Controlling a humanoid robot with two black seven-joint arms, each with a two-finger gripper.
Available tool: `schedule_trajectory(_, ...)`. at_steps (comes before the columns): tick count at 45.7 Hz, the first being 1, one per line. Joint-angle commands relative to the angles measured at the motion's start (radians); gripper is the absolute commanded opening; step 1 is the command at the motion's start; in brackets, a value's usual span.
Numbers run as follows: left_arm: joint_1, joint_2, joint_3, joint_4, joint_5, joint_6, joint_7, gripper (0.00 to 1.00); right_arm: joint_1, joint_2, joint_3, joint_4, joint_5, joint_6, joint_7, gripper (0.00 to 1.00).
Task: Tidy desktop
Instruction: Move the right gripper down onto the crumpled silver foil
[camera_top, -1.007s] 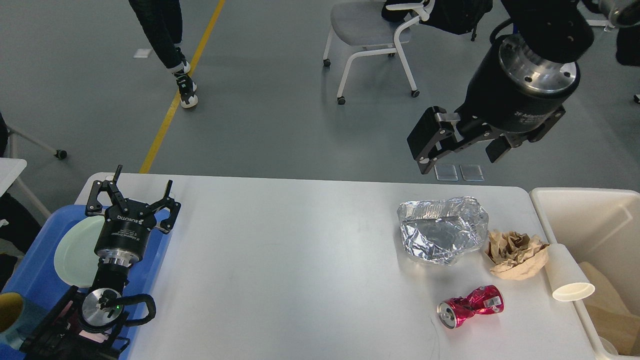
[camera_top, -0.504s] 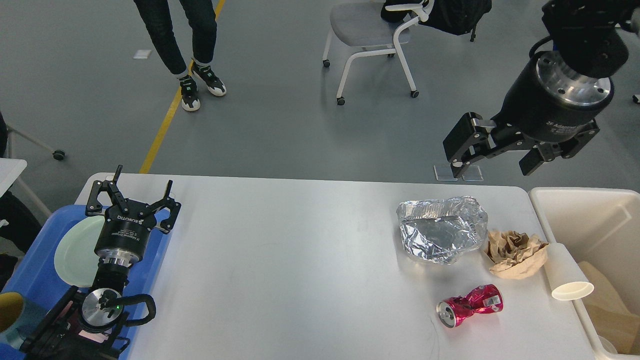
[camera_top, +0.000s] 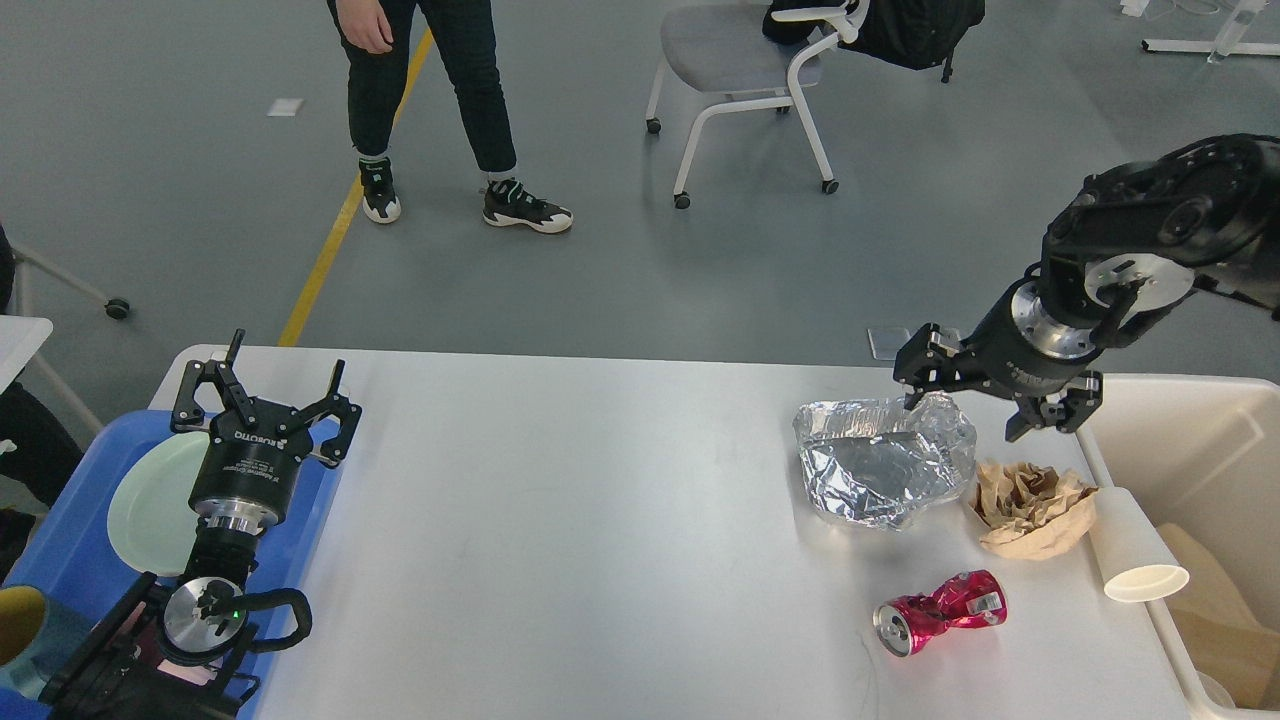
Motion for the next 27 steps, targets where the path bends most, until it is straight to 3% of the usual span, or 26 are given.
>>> schedule_trajectory(1, 0.0, 0.0, 0.0, 0.0, 0.0, 0.0, 0.0, 0.96, -0.128, 0.042, -0.001, -0.091, 0.124, -0.008, 0.0, 1.0)
schedule_trajectory(14, -0.001, 0.0, 0.0, 0.0, 0.0, 0.0, 0.0, 0.96, -0.307, 0.086, 0.056, -0.171, 0.239, -0.191, 0.0, 1.0)
schedule_trajectory(27, 0.0, 0.0, 0.0, 0.0, 0.0, 0.0, 0.0, 0.96, -0.477, 0.106, 0.188, -0.328, 0.244, -0.206, -0.001, 0.99)
